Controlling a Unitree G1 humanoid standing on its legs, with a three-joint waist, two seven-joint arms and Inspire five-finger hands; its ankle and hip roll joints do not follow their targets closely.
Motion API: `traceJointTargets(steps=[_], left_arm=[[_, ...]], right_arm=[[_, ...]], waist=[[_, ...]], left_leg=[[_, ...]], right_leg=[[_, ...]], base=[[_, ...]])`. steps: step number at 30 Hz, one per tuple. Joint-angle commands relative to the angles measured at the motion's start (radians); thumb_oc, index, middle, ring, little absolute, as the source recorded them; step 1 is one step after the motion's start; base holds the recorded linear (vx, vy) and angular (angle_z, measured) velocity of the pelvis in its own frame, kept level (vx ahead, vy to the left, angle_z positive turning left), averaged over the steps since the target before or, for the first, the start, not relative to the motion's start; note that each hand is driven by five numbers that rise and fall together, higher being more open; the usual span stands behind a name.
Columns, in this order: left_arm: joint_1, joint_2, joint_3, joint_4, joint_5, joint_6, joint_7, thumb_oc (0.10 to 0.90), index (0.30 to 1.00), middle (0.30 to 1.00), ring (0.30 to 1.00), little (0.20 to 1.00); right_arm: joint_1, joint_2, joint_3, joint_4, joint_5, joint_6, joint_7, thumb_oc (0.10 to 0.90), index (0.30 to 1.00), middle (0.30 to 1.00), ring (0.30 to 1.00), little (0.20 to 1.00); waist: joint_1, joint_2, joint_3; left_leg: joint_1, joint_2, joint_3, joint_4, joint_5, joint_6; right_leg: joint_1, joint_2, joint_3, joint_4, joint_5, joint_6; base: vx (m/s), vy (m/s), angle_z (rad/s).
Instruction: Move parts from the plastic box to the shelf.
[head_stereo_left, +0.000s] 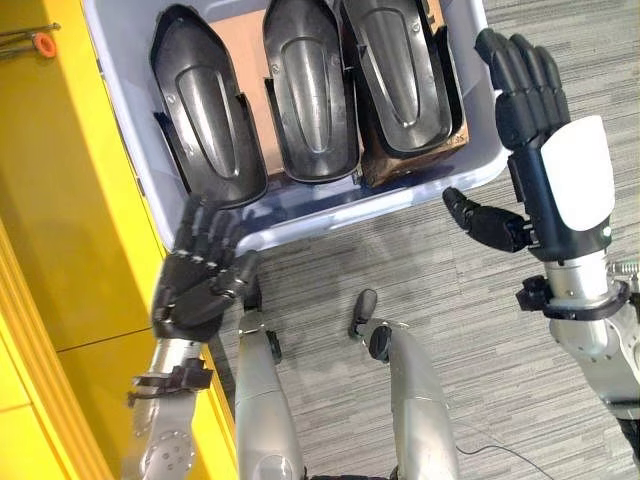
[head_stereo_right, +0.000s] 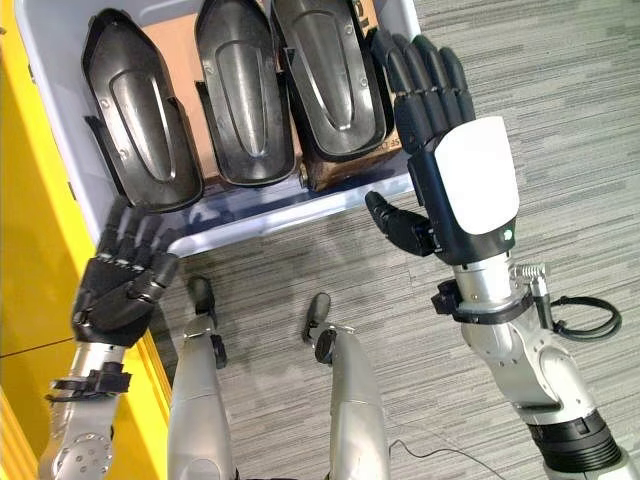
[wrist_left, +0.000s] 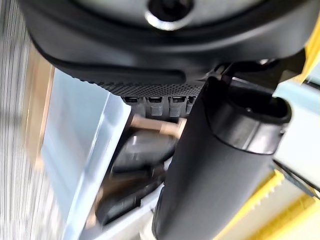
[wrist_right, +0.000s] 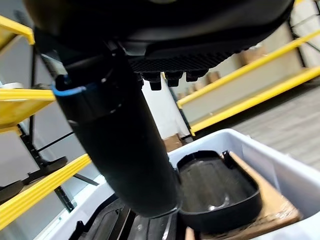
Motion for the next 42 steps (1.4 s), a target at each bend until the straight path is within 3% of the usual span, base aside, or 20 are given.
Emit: traceJointTargets(steps=[1,7,18,25,31,42], left_arm=[[-0.020,0.040,-0.012,-0.054,0.025,-0.060,-0.066,0.900,1.000,1.000,1.000,1.000],[-0.045,0.051,-0.012,-0.056,-0.007,-0.054,-0.089,0.900,1.000,1.000,1.000,1.000],[-0.054,0.059,-0.022,-0.071,-0.008,-0.025,-0.083,0.900,1.000,1.000,1.000,1.000],[-0.042,0.066,-0.034,-0.068,-0.007,-0.021,-0.102,0.900,1.000,1.000,1.000,1.000],[-0.033,0.070,-0.033,-0.055,-0.005,-0.008,-0.127,0.900,1.000,1.000,1.000,1.000],[-0.060,0.111,-0.049,-0.026,-0.021,0.000,-0.133,0.900,1.000,1.000,1.000,1.000]], right_arm=[[-0.037,-0.049,-0.085,-0.063,0.031,-0.046,-0.087,0.900,1.000,1.000,1.000,1.000],[-0.073,-0.061,-0.084,-0.043,0.000,-0.053,-0.142,0.900,1.000,1.000,1.000,1.000],[-0.161,-0.095,-0.120,-0.049,-0.009,-0.057,-0.208,0.900,1.000,1.000,1.000,1.000],[-0.298,-0.135,-0.115,-0.064,-0.005,-0.058,-0.153,0.900,1.000,1.000,1.000,1.000],[-0.357,-0.153,-0.056,-0.043,0.006,0.008,-0.028,0.900,1.000,1.000,1.000,1.000],[-0.415,-0.207,0.075,0.099,-0.088,0.133,0.010,0.900,1.000,1.000,1.000,1.000]], waist=[[-0.015,0.039,-0.014],[-0.014,0.064,-0.014],[-0.004,0.064,-0.014],[0.021,0.066,-0.014],[0.039,0.070,-0.014],[0.051,0.070,-0.014]], left_leg=[[0.006,-0.011,0.051,0.013,0.019,-0.042],[0.036,-0.028,0.067,-0.028,0.029,-0.035],[0.067,-0.017,0.074,-0.050,0.034,-0.034],[0.073,-0.019,0.060,-0.038,0.032,-0.032],[0.069,-0.025,0.049,-0.037,0.038,-0.030],[0.026,-0.024,0.034,-0.016,0.042,-0.028]], right_leg=[[0.058,-0.066,0.013,0.054,-0.043,0.132],[0.049,-0.086,0.023,0.054,-0.032,0.139],[0.070,-0.086,0.019,0.044,-0.025,0.138],[0.085,-0.084,0.005,0.057,-0.031,0.128],[0.088,-0.085,-0.007,0.063,-0.032,0.123],[0.062,-0.094,-0.017,0.068,-0.025,0.127]], base=[[-0.08,0.081,0.19],[-0.03,0.035,0.03],[0.00,-0.010,0.01],[0.04,-0.026,0.00],[0.02,-0.017,0.00],[0.01,-0.026,0.01]])
